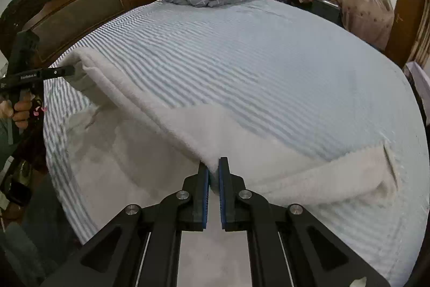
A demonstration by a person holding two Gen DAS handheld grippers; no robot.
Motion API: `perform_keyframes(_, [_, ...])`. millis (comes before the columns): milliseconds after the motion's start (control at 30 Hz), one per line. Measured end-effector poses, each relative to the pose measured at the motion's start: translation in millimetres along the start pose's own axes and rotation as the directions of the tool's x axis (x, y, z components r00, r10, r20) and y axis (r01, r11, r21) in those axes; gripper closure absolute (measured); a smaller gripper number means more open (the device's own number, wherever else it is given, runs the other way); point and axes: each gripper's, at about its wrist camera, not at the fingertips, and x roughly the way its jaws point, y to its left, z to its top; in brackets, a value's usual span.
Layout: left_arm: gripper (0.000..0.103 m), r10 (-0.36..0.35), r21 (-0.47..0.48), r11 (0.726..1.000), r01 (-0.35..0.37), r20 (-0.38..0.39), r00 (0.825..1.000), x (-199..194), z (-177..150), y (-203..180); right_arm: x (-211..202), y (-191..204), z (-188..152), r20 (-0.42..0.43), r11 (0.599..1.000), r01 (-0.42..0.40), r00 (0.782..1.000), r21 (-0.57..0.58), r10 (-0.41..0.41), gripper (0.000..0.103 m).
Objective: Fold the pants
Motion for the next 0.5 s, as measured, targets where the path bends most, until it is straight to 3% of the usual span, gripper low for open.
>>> perform_keyframes(267, [0.092,0.0,-0.076,0.997,-0.008,-0.097,0.995,-8.9,-74.4,1.4,0.3,28.6,-78.9,-0.062,0.997,-0.016,0.998,0.08,0.021,0.097])
perform_keyframes(500, [0.091,0.081,-0.066,0.993,-0.094,-0.185,0.979,4.6,-117.9,-5.2,44.7,49.7,-127.5,-0.18,0.994,0.045,0.983,0.097,-0.027,0.094])
